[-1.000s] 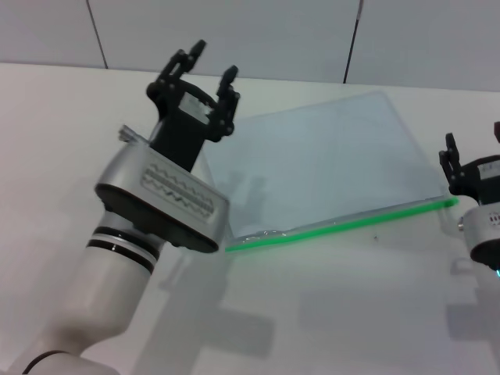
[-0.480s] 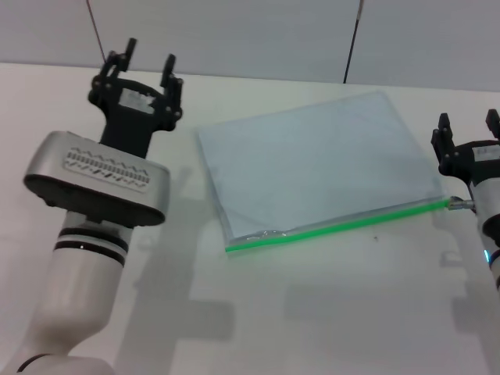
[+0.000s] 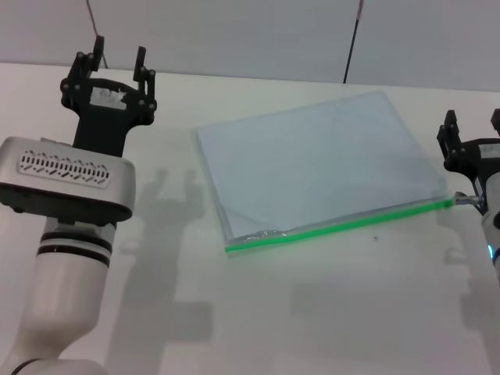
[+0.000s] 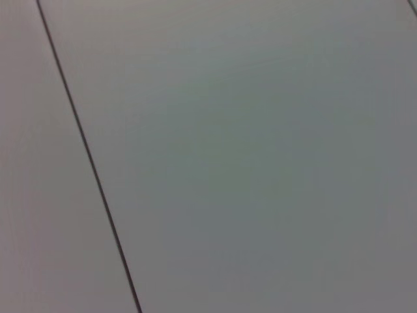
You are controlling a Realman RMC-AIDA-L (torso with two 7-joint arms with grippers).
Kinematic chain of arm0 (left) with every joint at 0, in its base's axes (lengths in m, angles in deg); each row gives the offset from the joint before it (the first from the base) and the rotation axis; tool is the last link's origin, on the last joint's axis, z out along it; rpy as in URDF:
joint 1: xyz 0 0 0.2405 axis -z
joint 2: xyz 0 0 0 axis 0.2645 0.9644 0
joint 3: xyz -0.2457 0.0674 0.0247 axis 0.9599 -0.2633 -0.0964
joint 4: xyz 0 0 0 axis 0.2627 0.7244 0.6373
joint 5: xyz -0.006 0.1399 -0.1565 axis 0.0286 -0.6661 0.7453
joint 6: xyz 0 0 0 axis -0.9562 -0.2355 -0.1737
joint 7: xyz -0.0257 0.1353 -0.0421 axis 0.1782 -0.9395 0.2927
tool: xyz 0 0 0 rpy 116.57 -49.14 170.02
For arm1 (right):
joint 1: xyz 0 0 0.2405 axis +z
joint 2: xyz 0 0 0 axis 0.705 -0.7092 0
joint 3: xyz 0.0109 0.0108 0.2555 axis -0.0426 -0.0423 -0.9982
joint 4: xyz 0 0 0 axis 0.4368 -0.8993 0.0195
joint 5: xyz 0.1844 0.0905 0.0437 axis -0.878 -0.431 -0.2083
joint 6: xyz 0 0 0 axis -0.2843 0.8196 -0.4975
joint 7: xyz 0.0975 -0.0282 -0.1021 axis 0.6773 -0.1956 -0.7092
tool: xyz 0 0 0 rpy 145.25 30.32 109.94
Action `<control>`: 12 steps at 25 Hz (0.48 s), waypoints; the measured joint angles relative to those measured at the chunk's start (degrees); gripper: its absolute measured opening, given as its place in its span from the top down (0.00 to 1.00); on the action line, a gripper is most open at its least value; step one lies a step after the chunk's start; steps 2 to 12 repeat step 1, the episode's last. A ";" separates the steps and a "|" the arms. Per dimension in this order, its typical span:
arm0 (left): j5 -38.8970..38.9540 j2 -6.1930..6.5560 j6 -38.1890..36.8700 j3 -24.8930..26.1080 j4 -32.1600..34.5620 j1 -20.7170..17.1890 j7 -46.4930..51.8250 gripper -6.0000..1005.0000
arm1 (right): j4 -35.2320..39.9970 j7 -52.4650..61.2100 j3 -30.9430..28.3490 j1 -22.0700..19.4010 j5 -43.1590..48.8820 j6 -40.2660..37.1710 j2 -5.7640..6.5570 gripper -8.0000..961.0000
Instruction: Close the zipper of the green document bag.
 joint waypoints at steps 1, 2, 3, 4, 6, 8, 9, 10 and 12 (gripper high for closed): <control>0.00 0.00 0.02 0.00 -0.01 -0.04 0.28 0.50 | -0.02 0.00 0.00 0.09 -0.10 0.00 0.00 0.30; 0.00 0.00 0.02 0.00 -0.01 -0.04 0.28 0.50 | -0.02 0.00 0.00 0.09 -0.10 0.00 0.00 0.30; 0.00 0.00 0.02 0.00 -0.01 -0.04 0.28 0.50 | -0.02 0.00 0.00 0.09 -0.10 0.00 0.00 0.30; 0.00 0.00 0.02 0.00 -0.01 -0.04 0.28 0.50 | -0.02 0.00 0.00 0.09 -0.10 0.00 0.00 0.30; 0.00 0.00 0.02 0.00 -0.01 -0.04 0.28 0.50 | -0.02 0.00 0.00 0.09 -0.10 0.00 0.00 0.30; 0.00 0.00 0.02 0.00 -0.01 -0.04 0.28 0.50 | -0.02 0.00 0.00 0.09 -0.10 0.00 0.00 0.30; 0.00 0.00 0.02 0.00 -0.01 -0.04 0.28 0.50 | -0.02 0.00 0.00 0.09 -0.10 0.00 0.00 0.30; 0.00 0.00 0.02 0.00 -0.01 -0.04 0.28 0.50 | -0.02 0.00 0.00 0.09 -0.10 0.00 0.00 0.30; 0.00 0.00 0.02 0.00 -0.01 -0.04 0.28 0.50 | -0.02 0.00 0.00 0.09 -0.10 0.00 0.00 0.30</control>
